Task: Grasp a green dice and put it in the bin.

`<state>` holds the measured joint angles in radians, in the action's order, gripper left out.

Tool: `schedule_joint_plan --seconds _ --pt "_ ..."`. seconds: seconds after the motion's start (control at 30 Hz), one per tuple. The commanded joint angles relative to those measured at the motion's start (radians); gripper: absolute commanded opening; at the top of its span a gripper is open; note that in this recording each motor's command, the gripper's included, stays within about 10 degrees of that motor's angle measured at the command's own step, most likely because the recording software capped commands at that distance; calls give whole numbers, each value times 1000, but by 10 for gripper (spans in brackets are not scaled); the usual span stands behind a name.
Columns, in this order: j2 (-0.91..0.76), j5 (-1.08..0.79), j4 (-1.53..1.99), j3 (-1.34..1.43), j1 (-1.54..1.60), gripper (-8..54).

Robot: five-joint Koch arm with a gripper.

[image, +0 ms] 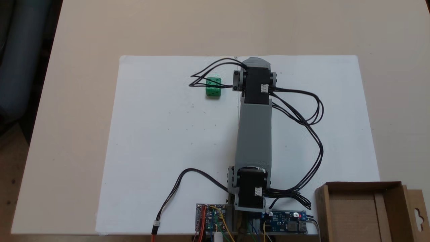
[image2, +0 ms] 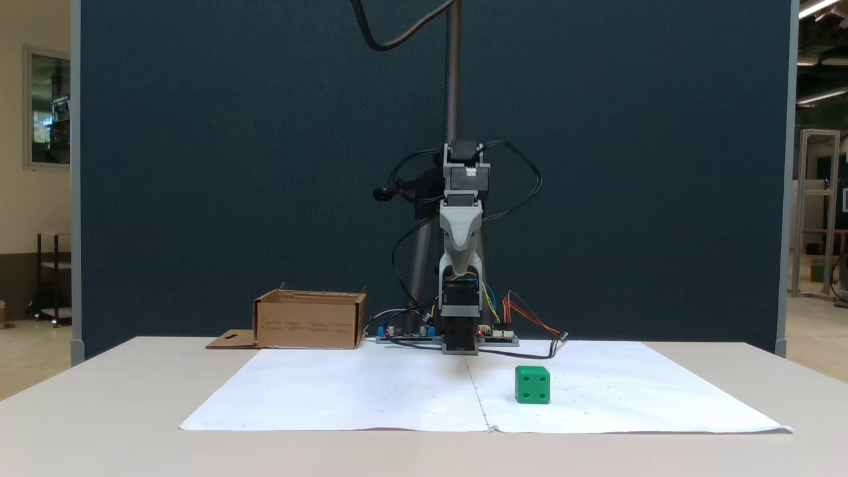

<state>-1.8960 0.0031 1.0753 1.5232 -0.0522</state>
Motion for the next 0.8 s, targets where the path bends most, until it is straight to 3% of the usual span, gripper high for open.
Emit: schedule_joint_plan --seconds 0.0,0.23,0.47,0.77 --pt "12 54 161 -46 3 431" --pt "100 153 428 -181 89 432" --pt "155 319 417 -273 178 436" --pt "295 382 339 -319 227 435"
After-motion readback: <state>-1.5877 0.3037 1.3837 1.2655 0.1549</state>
